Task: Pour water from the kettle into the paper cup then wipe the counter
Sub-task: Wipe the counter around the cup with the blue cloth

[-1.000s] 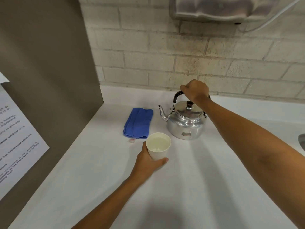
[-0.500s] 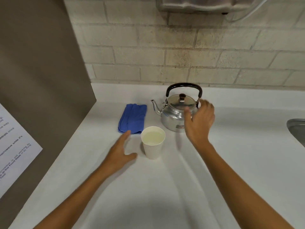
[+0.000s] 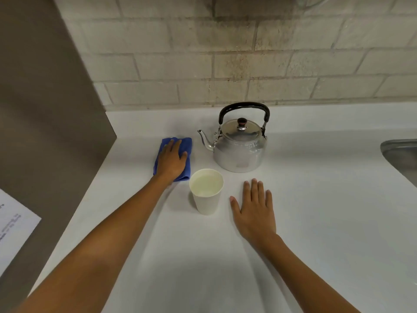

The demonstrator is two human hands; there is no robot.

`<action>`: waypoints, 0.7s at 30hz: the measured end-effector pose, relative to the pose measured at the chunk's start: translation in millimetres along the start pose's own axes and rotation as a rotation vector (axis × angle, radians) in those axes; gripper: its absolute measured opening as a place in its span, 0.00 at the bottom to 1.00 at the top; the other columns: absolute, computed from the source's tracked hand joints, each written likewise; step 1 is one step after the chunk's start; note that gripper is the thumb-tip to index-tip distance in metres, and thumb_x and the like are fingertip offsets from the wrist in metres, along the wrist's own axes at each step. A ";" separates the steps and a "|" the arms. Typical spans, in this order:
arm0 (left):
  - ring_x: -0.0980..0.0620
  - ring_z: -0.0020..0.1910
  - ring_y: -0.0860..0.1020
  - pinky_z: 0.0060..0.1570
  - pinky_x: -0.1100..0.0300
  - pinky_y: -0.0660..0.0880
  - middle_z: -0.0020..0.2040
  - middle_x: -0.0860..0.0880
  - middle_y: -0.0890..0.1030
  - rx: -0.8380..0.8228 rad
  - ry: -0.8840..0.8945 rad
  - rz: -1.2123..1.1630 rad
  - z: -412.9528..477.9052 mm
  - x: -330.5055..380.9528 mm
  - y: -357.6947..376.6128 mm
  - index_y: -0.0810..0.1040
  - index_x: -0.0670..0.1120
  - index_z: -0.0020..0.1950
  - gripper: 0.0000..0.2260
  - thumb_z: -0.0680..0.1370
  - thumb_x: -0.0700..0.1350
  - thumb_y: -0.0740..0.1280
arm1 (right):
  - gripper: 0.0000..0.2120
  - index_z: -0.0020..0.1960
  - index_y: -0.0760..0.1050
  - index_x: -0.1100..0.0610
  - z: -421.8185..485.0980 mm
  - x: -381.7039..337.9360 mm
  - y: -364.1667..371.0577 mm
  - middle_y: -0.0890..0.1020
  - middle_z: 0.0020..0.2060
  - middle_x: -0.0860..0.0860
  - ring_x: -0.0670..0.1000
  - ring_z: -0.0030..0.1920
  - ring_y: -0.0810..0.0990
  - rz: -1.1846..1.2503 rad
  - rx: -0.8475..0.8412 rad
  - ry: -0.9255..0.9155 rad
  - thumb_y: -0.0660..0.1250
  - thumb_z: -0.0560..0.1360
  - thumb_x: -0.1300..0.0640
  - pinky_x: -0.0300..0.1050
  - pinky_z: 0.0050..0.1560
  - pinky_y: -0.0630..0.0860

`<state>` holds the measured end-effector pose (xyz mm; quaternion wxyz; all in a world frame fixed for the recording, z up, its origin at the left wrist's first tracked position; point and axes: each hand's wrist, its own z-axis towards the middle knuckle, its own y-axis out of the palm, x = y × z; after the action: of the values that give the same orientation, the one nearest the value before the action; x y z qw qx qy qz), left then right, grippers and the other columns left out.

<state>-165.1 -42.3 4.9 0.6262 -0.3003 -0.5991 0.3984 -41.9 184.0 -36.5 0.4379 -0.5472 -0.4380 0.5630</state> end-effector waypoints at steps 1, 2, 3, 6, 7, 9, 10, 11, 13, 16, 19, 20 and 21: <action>0.41 0.73 0.56 0.72 0.49 0.54 0.75 0.41 0.57 -0.004 -0.033 0.036 5.7 -0.6 6.2 0.55 0.43 0.74 0.24 0.80 0.48 0.54 | 0.33 0.75 0.39 0.58 -0.4 -0.3 -0.1 0.44 0.77 0.57 0.55 0.76 0.39 0.000 0.000 0.002 0.39 0.77 0.39 0.54 0.76 0.39; 0.41 0.74 0.53 0.73 0.48 0.51 0.76 0.40 0.54 -0.009 -0.070 0.058 10.7 -2.4 11.7 0.53 0.42 0.74 0.24 0.80 0.49 0.52 | 0.33 0.75 0.39 0.58 -0.7 -0.4 0.0 0.43 0.77 0.57 0.55 0.76 0.39 -0.003 0.001 0.004 0.39 0.77 0.40 0.53 0.76 0.39; 0.41 0.75 0.51 0.73 0.48 0.49 0.76 0.41 0.53 -0.014 -0.102 0.074 14.1 -4.4 17.0 0.51 0.42 0.74 0.25 0.80 0.51 0.51 | 0.33 0.75 0.38 0.58 -0.9 -0.6 0.4 0.43 0.77 0.57 0.55 0.76 0.39 -0.004 0.002 0.006 0.39 0.77 0.39 0.53 0.76 0.39; 0.40 0.75 0.48 0.73 0.46 0.45 0.76 0.41 0.51 -0.021 -0.140 0.138 22.1 -7.7 28.4 0.50 0.45 0.75 0.24 0.81 0.52 0.46 | 0.33 0.75 0.39 0.57 -0.1 -1.3 0.8 0.43 0.77 0.56 0.55 0.76 0.39 0.009 0.011 0.014 0.39 0.77 0.39 0.53 0.75 0.38; 0.39 0.75 0.47 0.73 0.46 0.44 0.77 0.42 0.50 -0.031 -0.137 0.156 24.2 -6.7 30.4 0.50 0.46 0.75 0.23 0.81 0.52 0.45 | 0.33 0.75 0.39 0.57 0.4 -1.5 0.9 0.43 0.77 0.56 0.55 0.76 0.39 0.009 0.015 0.016 0.39 0.77 0.39 0.53 0.75 0.38; 0.39 0.75 0.46 0.73 0.46 0.43 0.77 0.43 0.49 -0.072 -0.118 0.184 26.0 -3.2 31.5 0.48 0.48 0.75 0.22 0.81 0.51 0.44 | 0.33 0.75 0.39 0.57 0.8 -1.8 1.0 0.44 0.77 0.56 0.55 0.76 0.39 0.003 0.020 0.017 0.39 0.77 0.39 0.53 0.75 0.38; 0.39 0.75 0.45 0.73 0.46 0.43 0.77 0.43 0.48 -0.106 -0.086 0.220 25.5 -1.2 31.8 0.48 0.48 0.75 0.22 0.81 0.50 0.44 | 0.33 0.75 0.40 0.57 0.8 -1.9 0.9 0.44 0.77 0.56 0.55 0.76 0.40 0.000 0.021 0.015 0.39 0.77 0.39 0.53 0.75 0.38; 0.39 0.75 0.46 0.73 0.45 0.45 0.77 0.43 0.48 -0.144 -0.030 0.286 23.3 1.0 32.3 0.47 0.48 0.75 0.22 0.81 0.50 0.45 | 0.33 0.75 0.40 0.57 0.7 -2.0 1.1 0.44 0.77 0.56 0.55 0.76 0.40 -0.002 0.021 0.014 0.39 0.77 0.39 0.53 0.75 0.39; 0.38 0.74 0.48 0.73 0.44 0.48 0.77 0.43 0.48 -0.198 0.127 0.425 10.9 6.2 33.1 0.48 0.48 0.75 0.25 0.80 0.51 0.51 | 0.33 0.75 0.40 0.57 0.8 -0.9 1.1 0.45 0.77 0.56 0.55 0.76 0.40 -0.003 0.021 0.013 0.39 0.77 0.39 0.54 0.75 0.40; 0.39 0.75 0.46 0.72 0.46 0.47 0.77 0.44 0.48 -0.252 0.319 0.414 -27.5 -0.7 27.6 0.45 0.50 0.75 0.28 0.79 0.52 0.55 | 0.33 0.75 0.41 0.57 0.8 -0.2 1.6 0.46 0.77 0.56 0.55 0.76 0.41 -0.006 0.018 0.012 0.39 0.77 0.39 0.54 0.76 0.41; 0.47 0.76 0.45 0.74 0.52 0.45 0.77 0.50 0.48 -0.235 0.388 0.229 -64.1 -29.7 15.4 0.39 0.57 0.72 0.24 0.81 0.50 0.50 | 0.33 0.75 0.41 0.57 1.3 0.3 1.6 0.45 0.77 0.56 0.55 0.76 0.41 -0.002 0.018 0.012 0.39 0.77 0.39 0.53 0.76 0.40; 0.49 0.76 0.46 0.74 0.54 0.45 0.77 0.51 0.48 -0.225 0.370 0.190 -67.1 -38.8 9.6 0.40 0.58 0.71 0.22 0.81 0.50 0.48 | 0.33 0.75 0.40 0.57 1.3 0.0 1.4 0.45 0.77 0.56 0.55 0.76 0.40 -0.002 0.015 0.013 0.39 0.77 0.39 0.53 0.76 0.40; 0.50 0.76 0.46 0.74 0.54 0.45 0.77 0.52 0.49 -0.212 0.338 0.186 -65.0 -45.1 5.6 0.43 0.58 0.72 0.21 0.81 0.50 0.47 | 0.33 0.75 0.40 0.57 0.7 -0.6 1.2 0.45 0.77 0.56 0.55 0.76 0.40 -0.003 0.011 0.015 0.39 0.77 0.39 0.54 0.76 0.40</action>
<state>-100.0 -71.7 -29.6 0.6433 -0.4810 -0.4937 0.3334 -42.6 183.0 -37.6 0.4449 -0.5483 -0.4325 0.5606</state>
